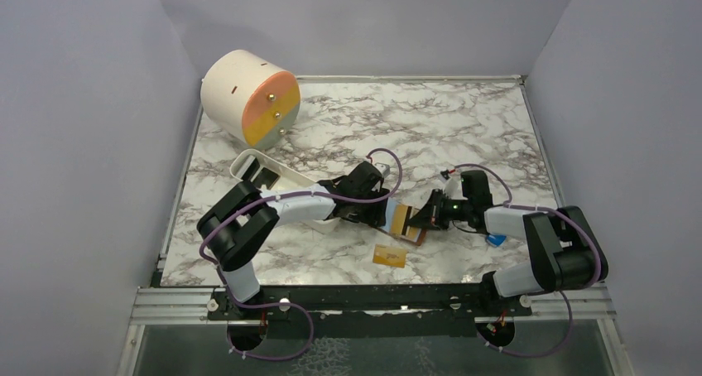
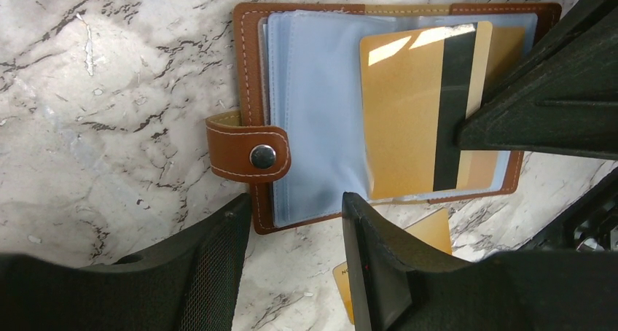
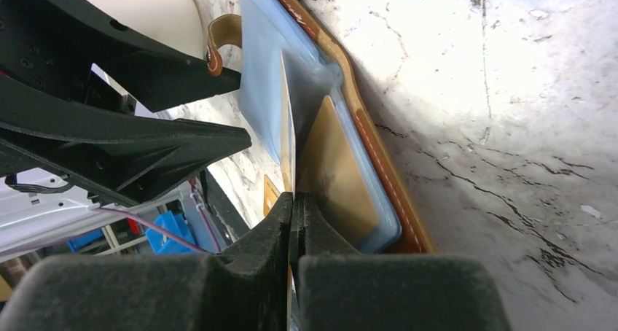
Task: Put the credit cards into the card holder
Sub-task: Insert the credit card into the card holder.
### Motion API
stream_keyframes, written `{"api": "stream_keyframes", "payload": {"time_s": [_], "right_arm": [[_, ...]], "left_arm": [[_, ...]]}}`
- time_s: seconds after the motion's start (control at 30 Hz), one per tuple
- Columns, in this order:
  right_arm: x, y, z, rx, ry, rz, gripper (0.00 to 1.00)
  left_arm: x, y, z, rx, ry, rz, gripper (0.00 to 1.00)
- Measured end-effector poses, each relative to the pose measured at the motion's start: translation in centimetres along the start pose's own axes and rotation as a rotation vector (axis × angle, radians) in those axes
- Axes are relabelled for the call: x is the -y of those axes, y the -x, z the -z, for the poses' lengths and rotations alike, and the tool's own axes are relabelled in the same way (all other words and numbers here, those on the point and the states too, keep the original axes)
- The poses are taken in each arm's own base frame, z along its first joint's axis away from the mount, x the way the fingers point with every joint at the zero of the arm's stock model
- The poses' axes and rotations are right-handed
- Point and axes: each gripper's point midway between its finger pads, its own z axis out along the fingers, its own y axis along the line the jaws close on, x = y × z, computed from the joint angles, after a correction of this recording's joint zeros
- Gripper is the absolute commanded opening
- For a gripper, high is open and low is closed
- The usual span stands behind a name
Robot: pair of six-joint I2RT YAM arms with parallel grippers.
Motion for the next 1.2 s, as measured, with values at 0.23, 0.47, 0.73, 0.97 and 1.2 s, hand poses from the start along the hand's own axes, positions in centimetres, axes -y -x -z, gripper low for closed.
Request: {"api": "stream_keyframes", "payload": {"time_s": [0.23, 0.47, 0.73, 0.97, 1.2], "right_arm": [[-0.2, -0.3, -0.1, -0.021, 0.026, 0.003, 0.01], [-0.3, -0.3, -0.2, -0.025, 0.035, -0.019, 0.01], [-0.9, 0.8, 1.1, 0.065, -0.03, 0.002, 0.01], [-0.4, 0.4, 2.1, 0.117, -0.082, 0.006, 0.01], [0.8, -0.9, 2.4, 0.115, -0.129, -0.035, 0.01]], "left_arm": [[0.2, 0.2, -0.1, 0.008, -0.007, 0.005, 0.5], [0.3, 0.2, -0.2, 0.01, -0.01, 0.008, 0.5], [0.9, 0.0, -0.4, 0.02, -0.036, 0.032, 0.49], [1.1, -0.3, -0.4, 0.026, -0.047, 0.049, 0.47], [1.2, -0.7, -0.3, 0.021, -0.05, 0.063, 0.45]]}}
